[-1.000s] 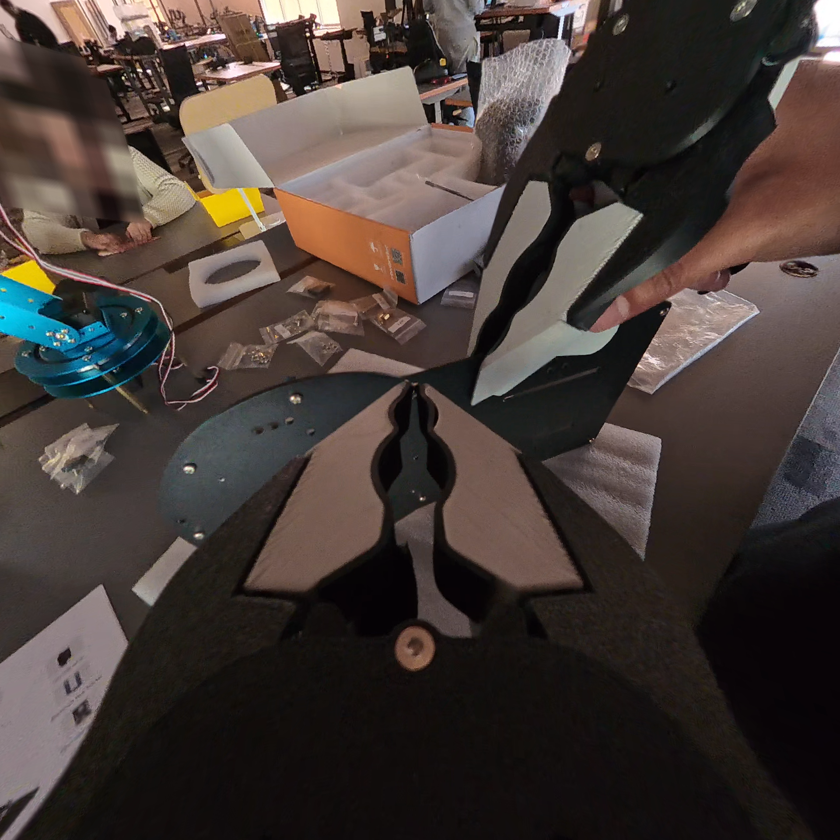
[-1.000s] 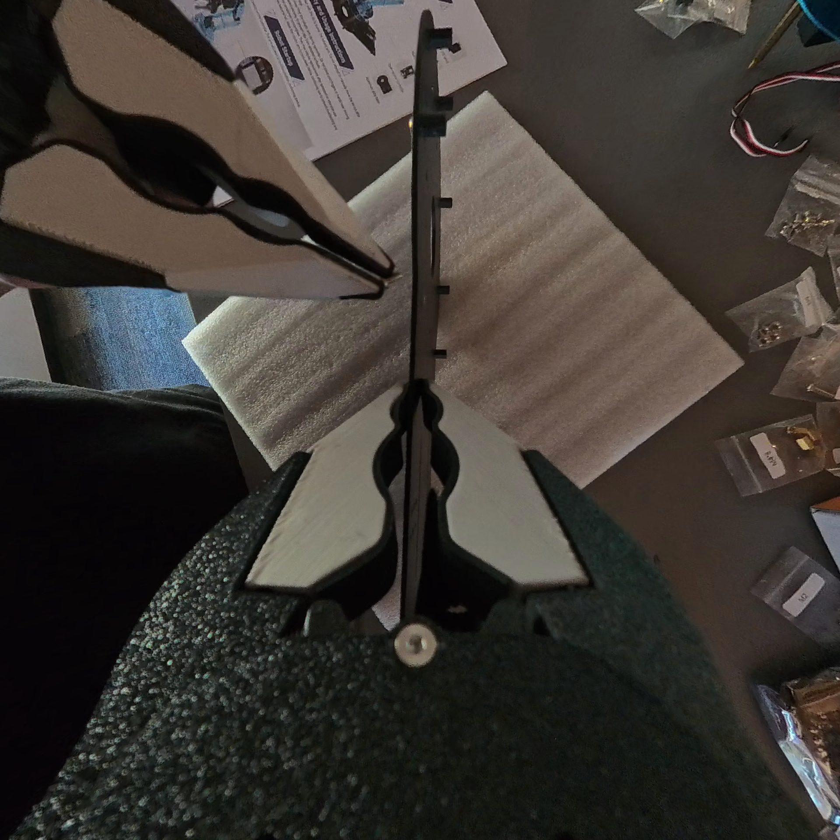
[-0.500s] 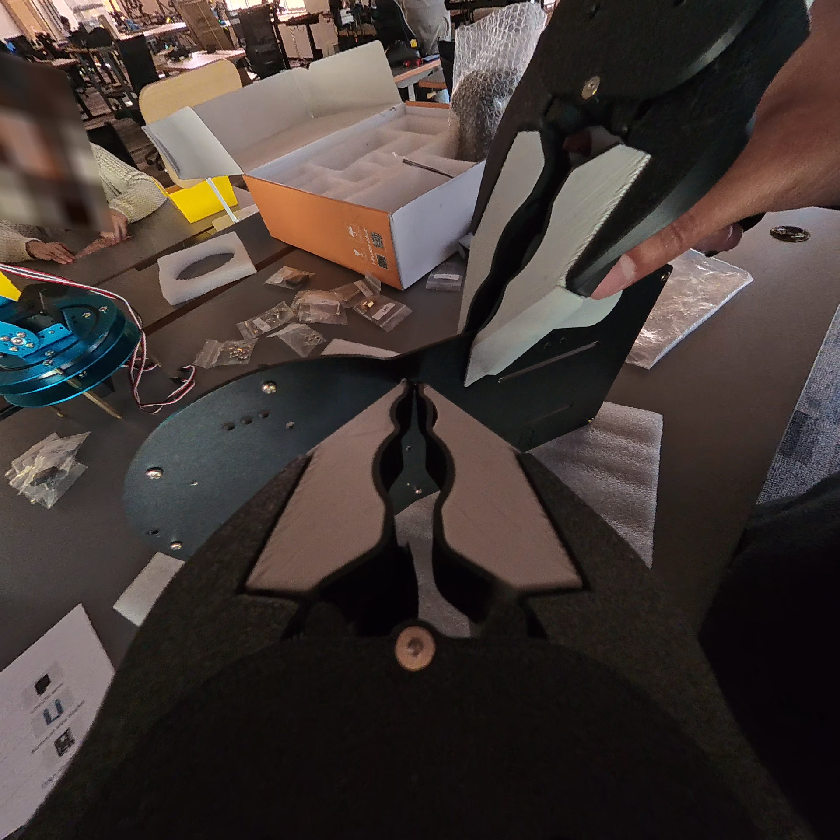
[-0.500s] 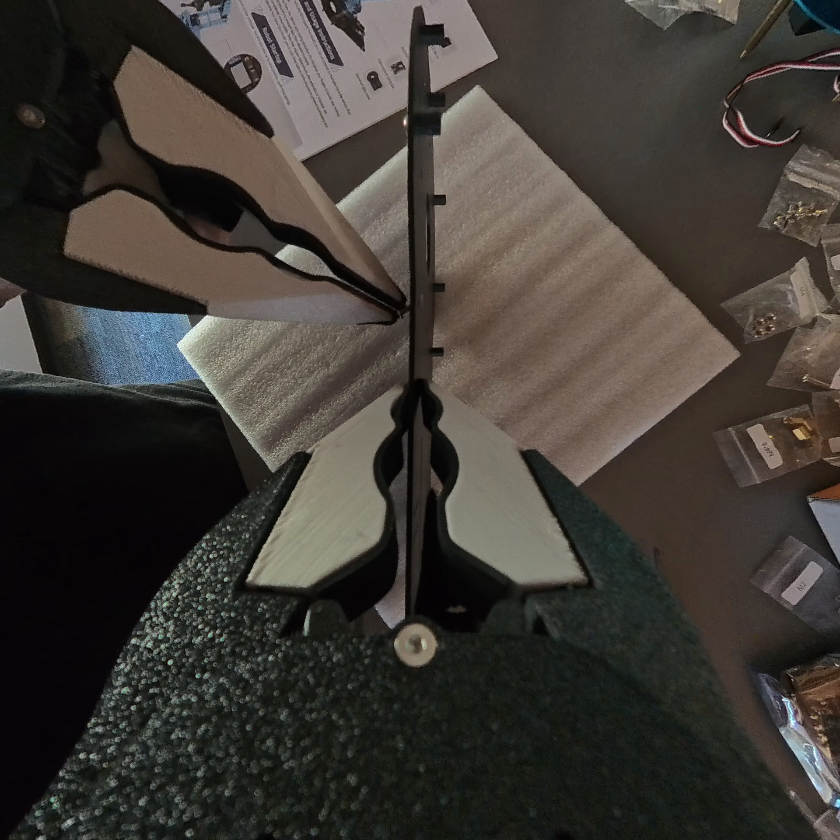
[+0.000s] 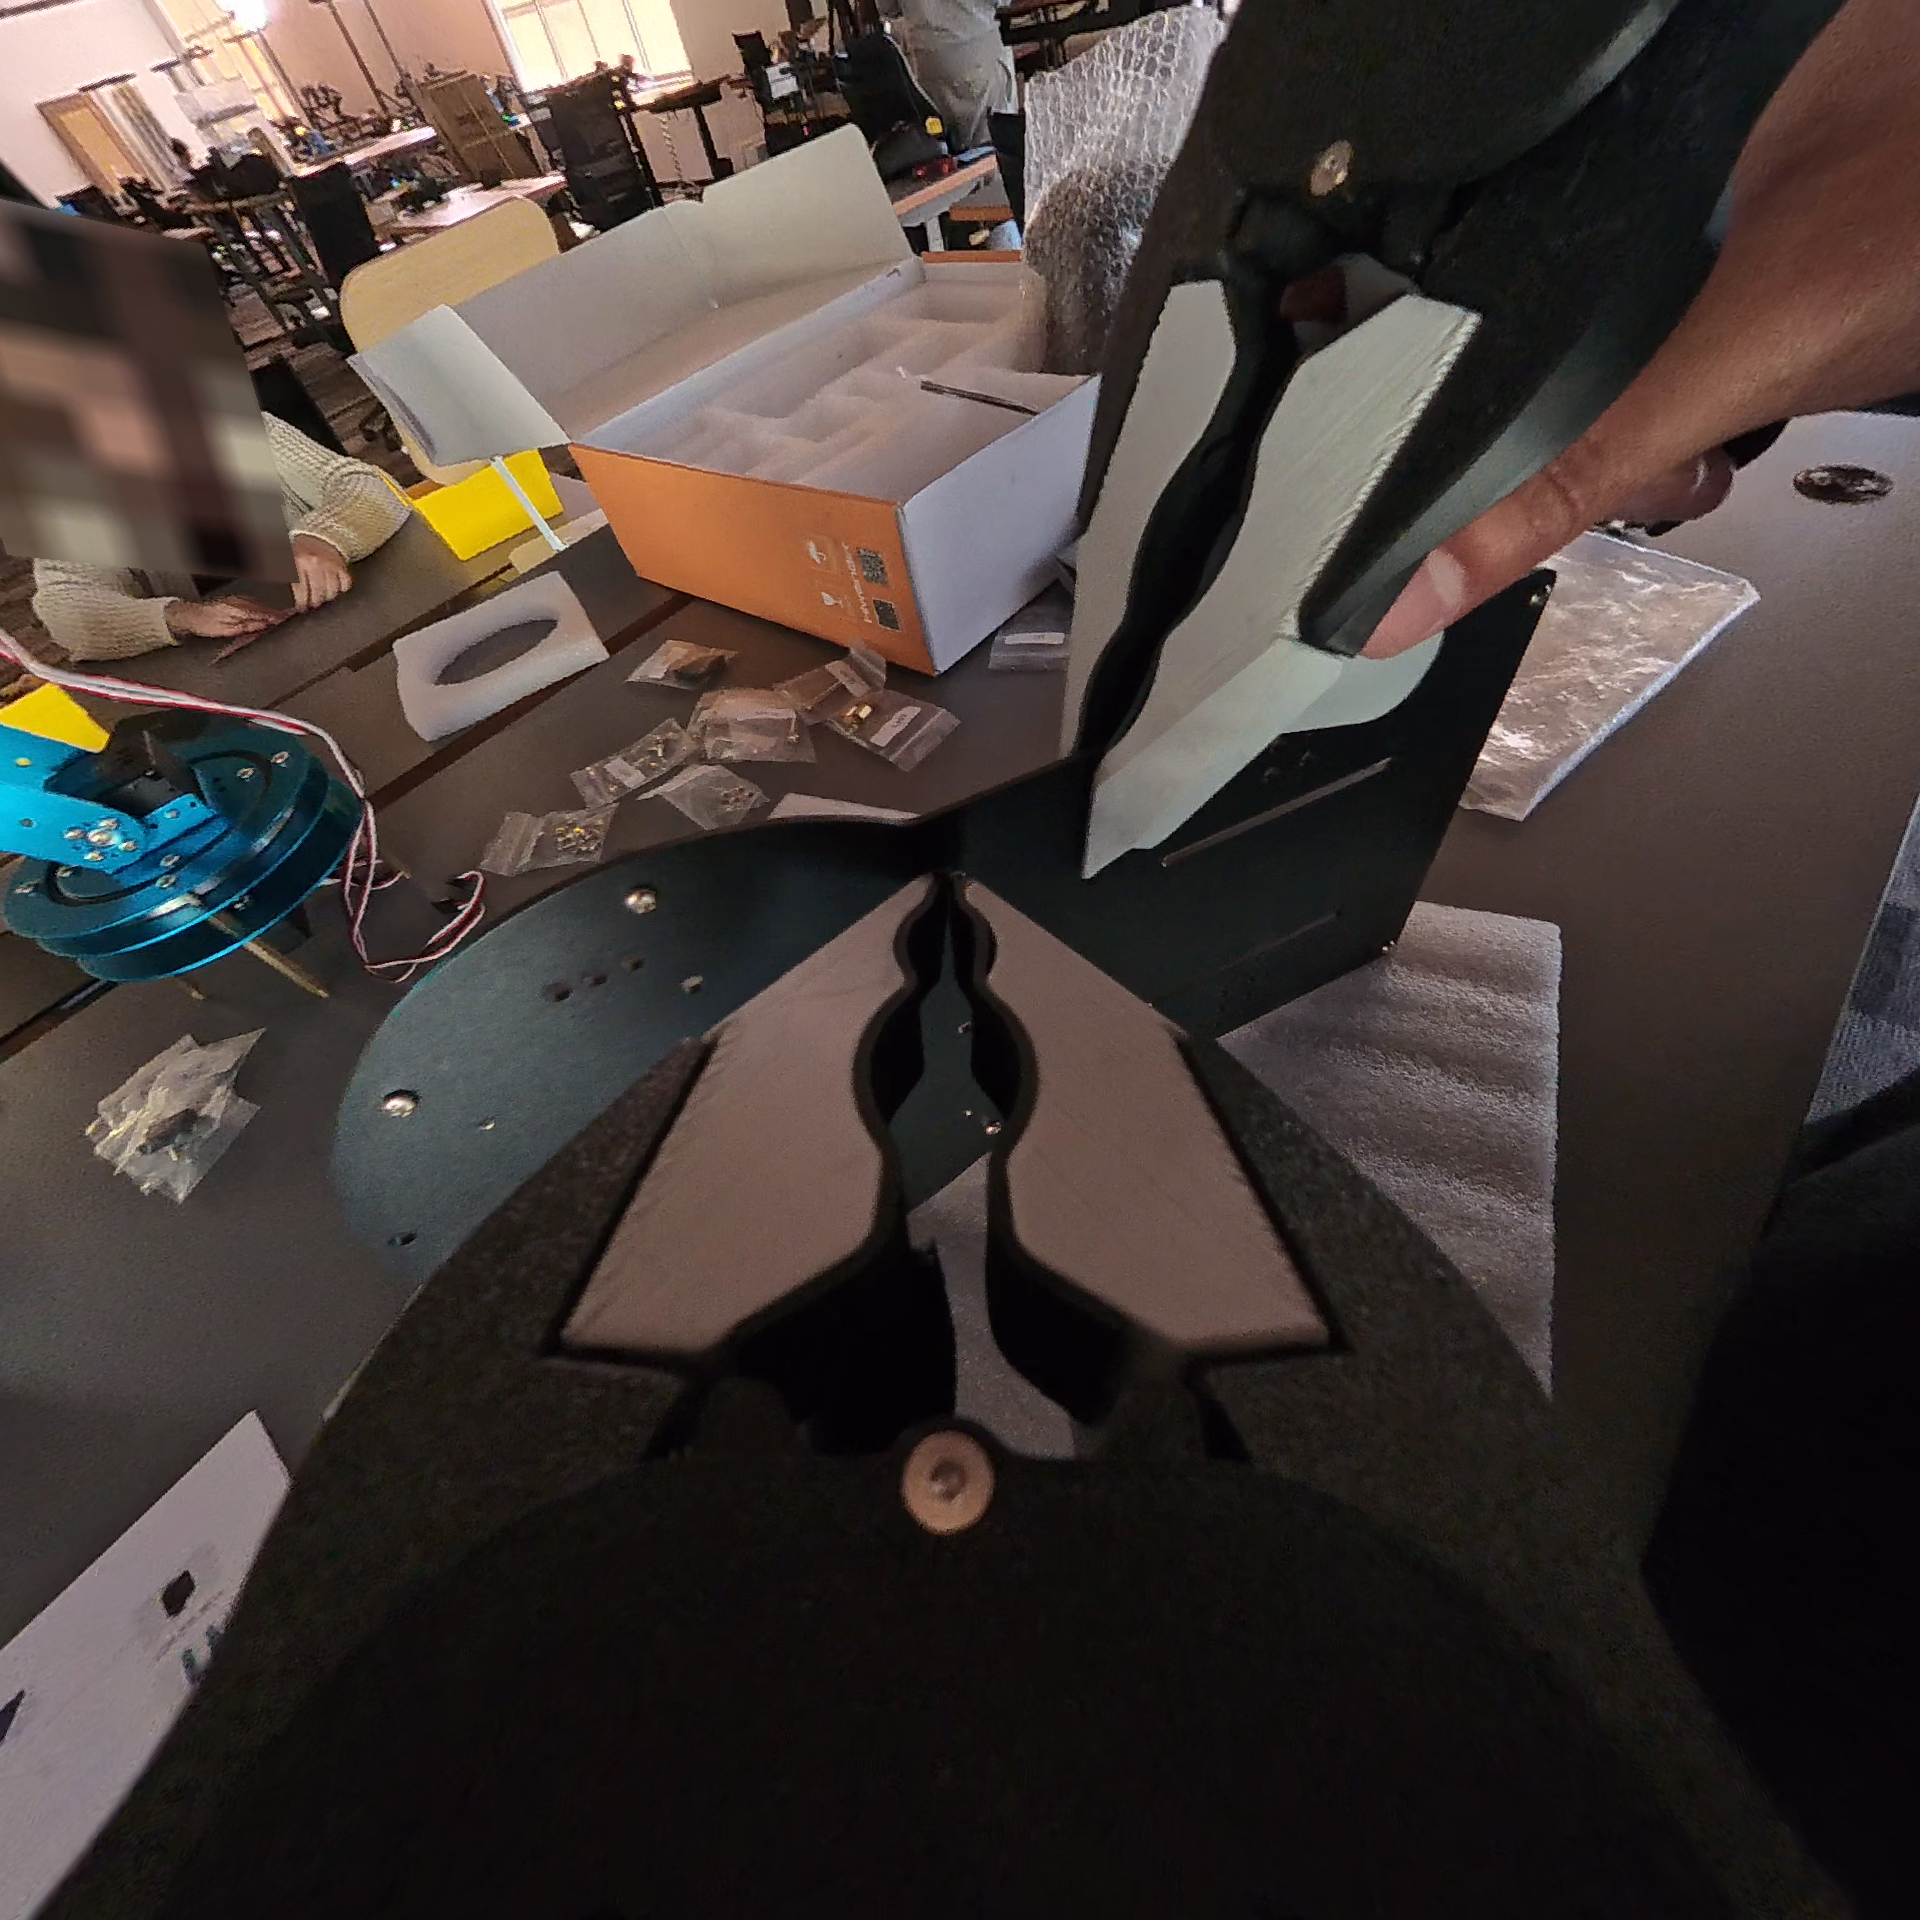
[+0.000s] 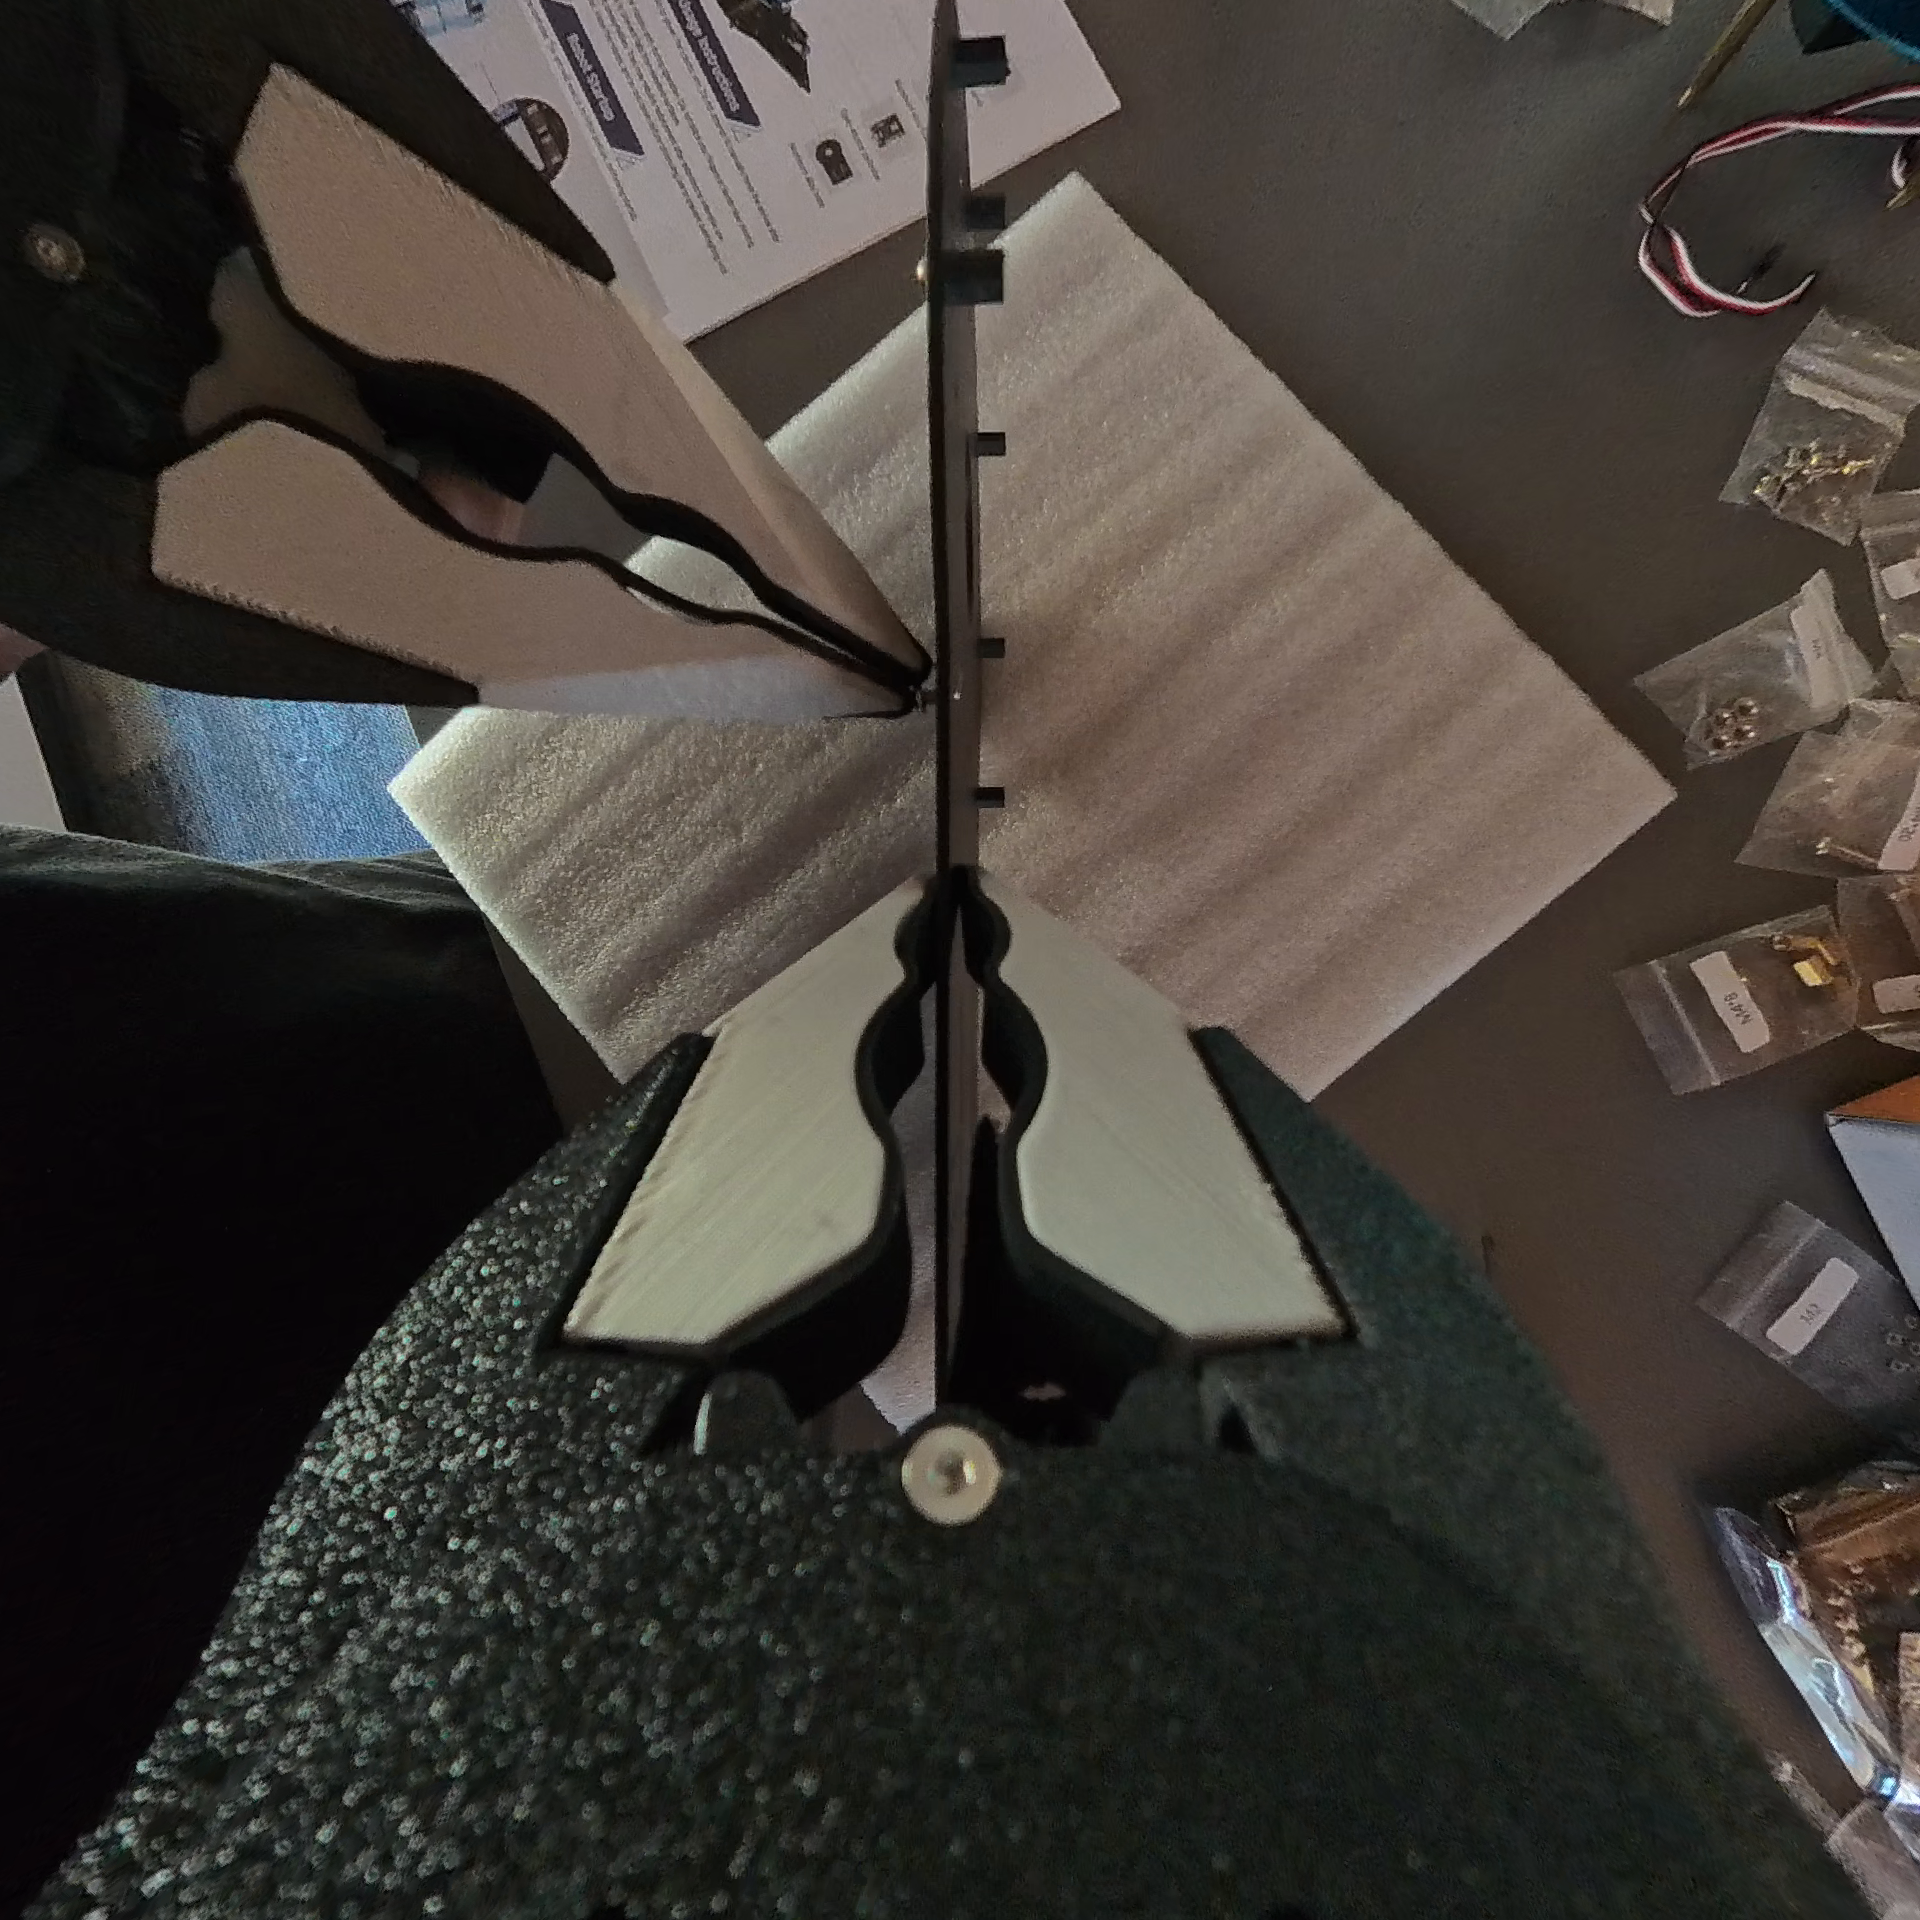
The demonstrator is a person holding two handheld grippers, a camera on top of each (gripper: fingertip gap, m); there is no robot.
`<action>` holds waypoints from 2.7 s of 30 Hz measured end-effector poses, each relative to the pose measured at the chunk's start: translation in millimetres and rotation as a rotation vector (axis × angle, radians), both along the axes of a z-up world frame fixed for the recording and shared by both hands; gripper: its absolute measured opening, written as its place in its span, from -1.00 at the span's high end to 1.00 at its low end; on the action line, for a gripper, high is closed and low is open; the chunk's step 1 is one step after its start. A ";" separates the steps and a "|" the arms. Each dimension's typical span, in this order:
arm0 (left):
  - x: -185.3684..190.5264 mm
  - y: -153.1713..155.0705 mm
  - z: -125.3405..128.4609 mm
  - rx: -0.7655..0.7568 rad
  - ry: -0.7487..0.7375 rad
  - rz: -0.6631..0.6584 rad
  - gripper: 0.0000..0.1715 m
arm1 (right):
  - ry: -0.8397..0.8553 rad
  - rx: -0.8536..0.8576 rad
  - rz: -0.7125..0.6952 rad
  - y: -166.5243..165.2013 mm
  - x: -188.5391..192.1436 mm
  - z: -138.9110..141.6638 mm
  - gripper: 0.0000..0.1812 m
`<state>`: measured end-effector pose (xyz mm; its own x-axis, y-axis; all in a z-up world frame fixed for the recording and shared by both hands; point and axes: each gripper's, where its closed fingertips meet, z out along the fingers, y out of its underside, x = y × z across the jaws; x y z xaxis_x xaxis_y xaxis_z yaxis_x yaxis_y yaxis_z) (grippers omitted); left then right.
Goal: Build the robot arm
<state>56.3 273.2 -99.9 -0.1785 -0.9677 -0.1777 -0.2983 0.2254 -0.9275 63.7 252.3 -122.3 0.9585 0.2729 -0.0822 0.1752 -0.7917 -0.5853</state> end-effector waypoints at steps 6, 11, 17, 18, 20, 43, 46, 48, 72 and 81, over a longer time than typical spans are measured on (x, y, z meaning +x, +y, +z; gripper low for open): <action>0.7 1.5 -0.3 -0.058 -0.028 0.058 1.00 | -0.010 -0.007 -0.005 -0.4 -0.7 -0.2 0.97; 5.0 3.7 -0.5 -0.145 -0.042 0.173 1.00 | -0.035 -0.009 -0.025 0.8 3.1 -0.4 0.98; 4.6 5.4 -1.4 -0.109 -0.058 0.296 0.82 | 0.033 -0.016 -0.039 0.7 3.0 -0.5 0.98; 3.6 4.2 -2.3 -0.100 -0.053 0.290 0.80 | 0.035 -0.013 -0.040 0.8 3.5 -0.6 0.98; 0.4 3.6 -2.8 -0.108 -0.050 0.283 0.74 | 0.027 -0.012 -0.044 1.3 5.0 -0.7 0.99; 8.7 36.4 0.9 0.118 0.252 -0.049 0.14 | 0.021 0.017 -0.025 -0.1 -3.1 -0.5 0.97; 8.2 35.9 -0.2 0.112 0.283 -0.048 0.12 | 0.021 0.017 -0.024 0.0 -2.8 -0.6 0.97; 6.9 35.1 -1.0 0.109 0.305 -0.045 0.09 | 0.030 0.017 -0.021 -0.1 -3.6 -0.6 0.96; 2.1 34.6 -2.8 0.093 0.395 0.030 0.16 | 0.137 0.011 0.011 -5.3 -9.7 -3.8 0.90; 3.1 34.0 -2.1 0.063 0.419 0.035 0.18 | 0.151 0.040 0.030 -6.1 -9.0 0.5 0.91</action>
